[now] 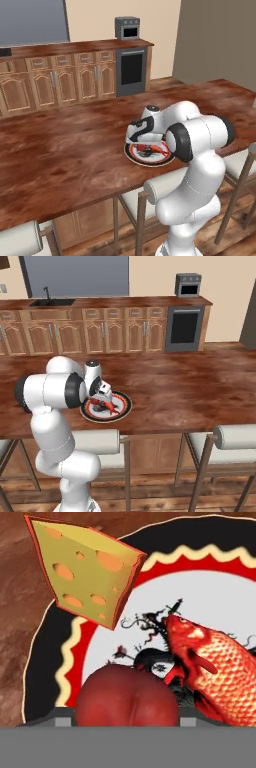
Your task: Take the cheese, fish, and bell pepper from the fridge and place them on the plate on the dining counter to create an appetizer plate.
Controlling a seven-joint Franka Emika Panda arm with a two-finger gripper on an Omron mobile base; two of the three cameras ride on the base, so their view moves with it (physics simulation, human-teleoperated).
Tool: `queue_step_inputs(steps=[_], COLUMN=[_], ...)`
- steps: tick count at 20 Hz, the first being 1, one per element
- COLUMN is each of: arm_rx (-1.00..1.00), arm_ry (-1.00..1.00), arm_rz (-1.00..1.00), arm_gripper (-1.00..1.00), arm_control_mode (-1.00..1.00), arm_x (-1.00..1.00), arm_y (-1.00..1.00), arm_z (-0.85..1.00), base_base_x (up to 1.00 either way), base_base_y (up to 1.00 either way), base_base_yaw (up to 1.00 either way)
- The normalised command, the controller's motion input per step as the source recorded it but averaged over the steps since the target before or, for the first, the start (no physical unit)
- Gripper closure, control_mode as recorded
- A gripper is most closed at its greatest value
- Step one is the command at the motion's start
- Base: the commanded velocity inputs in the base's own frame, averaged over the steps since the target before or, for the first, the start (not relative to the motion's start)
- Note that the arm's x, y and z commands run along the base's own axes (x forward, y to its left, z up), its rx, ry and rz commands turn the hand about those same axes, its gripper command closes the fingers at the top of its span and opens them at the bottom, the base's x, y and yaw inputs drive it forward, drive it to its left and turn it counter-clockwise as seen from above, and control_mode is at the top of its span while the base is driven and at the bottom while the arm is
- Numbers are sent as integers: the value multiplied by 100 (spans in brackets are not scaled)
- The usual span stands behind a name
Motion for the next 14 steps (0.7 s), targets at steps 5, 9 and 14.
queue_step_inputs(steps=[5, 9, 14], arm_rx=[0, 0, 0], arm_ry=[0, -2, 0], arm_rz=[-5, -6, 0], arm_gripper=[-100, -100, -100], arm_control_mode=[-100, -100, -100], arm_x=[-67, -88, -48], arm_y=[-37, -31, -1], arm_z=[0, 16, 78], base_base_x=[0, 0, 0], base_base_y=[0, 0, 0], base_base_yaw=[0, 0, 0])
